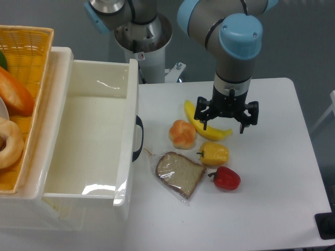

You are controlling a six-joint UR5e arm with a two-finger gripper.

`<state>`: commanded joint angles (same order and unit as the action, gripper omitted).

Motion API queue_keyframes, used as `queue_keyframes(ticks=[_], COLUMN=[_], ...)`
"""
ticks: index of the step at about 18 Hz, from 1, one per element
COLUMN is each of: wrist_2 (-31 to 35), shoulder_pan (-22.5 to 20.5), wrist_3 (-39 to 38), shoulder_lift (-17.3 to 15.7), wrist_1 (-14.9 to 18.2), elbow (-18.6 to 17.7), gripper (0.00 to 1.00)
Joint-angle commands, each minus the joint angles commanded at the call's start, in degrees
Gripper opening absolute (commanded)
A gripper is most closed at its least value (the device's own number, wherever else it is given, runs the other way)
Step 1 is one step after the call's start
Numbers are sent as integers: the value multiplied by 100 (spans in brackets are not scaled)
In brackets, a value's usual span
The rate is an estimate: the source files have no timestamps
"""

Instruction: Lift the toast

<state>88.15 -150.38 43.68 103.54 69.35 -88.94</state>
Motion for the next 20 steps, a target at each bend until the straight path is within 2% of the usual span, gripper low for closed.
queue_keyframes(ticks=[7,13,16,20], wrist_2=[53,44,-44,-61], shoulder_pan=[44,79,202,360], wrist_3=[-62,-123,-149,-640], shoulder_lift=[26,79,298,536], wrist_1=[-18,-149,-150,-184], elbow=[-62,-386,-396,-387], gripper=[100,100,100,100])
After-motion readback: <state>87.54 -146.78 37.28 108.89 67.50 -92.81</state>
